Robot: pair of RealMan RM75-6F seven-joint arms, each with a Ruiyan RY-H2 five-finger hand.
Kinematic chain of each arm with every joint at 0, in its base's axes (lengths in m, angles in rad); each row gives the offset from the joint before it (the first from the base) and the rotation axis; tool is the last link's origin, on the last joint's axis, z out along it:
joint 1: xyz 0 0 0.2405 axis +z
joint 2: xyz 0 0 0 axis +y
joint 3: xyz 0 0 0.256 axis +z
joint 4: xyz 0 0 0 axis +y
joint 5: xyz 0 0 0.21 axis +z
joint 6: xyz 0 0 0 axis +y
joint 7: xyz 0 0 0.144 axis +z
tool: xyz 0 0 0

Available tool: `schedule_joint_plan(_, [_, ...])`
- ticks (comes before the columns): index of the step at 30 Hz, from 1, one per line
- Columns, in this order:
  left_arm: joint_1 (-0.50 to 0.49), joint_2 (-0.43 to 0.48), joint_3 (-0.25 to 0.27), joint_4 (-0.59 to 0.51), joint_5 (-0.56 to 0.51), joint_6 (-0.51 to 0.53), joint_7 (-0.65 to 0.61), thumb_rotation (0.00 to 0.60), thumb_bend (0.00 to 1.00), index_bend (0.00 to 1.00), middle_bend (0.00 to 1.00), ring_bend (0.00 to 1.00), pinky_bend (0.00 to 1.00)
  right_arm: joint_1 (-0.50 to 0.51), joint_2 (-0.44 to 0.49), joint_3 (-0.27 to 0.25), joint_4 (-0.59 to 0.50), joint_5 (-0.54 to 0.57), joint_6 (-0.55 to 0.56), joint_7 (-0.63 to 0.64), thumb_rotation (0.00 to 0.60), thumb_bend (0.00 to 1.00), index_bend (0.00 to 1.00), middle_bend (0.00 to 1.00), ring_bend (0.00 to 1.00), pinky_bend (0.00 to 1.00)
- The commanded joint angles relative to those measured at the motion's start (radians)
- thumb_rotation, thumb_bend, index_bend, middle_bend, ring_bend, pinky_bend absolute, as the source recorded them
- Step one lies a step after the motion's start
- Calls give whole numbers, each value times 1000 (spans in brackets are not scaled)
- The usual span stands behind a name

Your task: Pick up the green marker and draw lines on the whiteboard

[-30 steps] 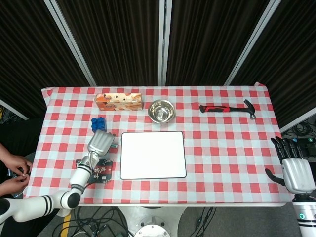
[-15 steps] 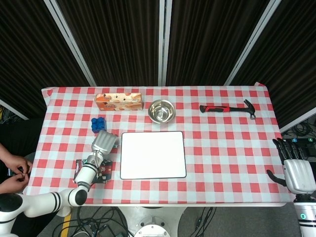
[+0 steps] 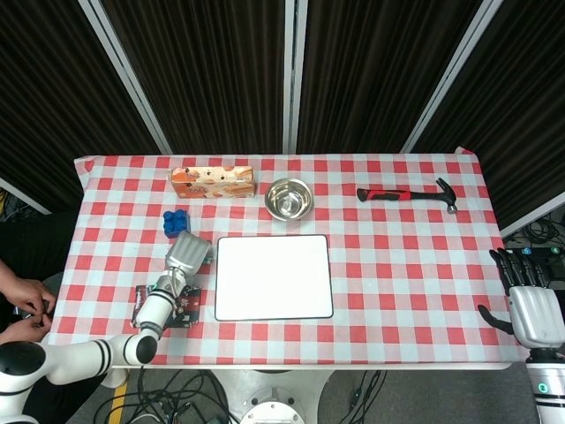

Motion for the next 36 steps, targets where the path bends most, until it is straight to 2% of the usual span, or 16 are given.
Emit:
schedule_joint_plan(1, [-4, -1, 4, 2, -4, -1, -1, 600, 340, 465, 502, 770, 1000, -1, 0, 0, 1, 1, 1, 1, 600, 131, 0, 69, 0, 0])
schedule_joint_plan(26, [-9, -5, 43, 4, -17, 16, -11, 600, 377, 516, 560, 769, 1000, -6, -1, -1, -2, 0, 5, 1, 600, 133, 0, 70, 0, 0])
schedule_joint_plan(31, [-7, -1, 45, 1, 3, 23, -31, 600, 417, 541, 590, 771, 1000, -9, 1, -2, -6, -2, 11, 0, 600, 133, 0, 71, 0, 0])
schedule_joint_plan(36, [6, 33, 44, -28, 71, 39, -94, 600, 455, 563, 616, 774, 1000, -13, 3, -2, -9, -7, 21, 0, 600, 133, 0, 71, 0, 0])
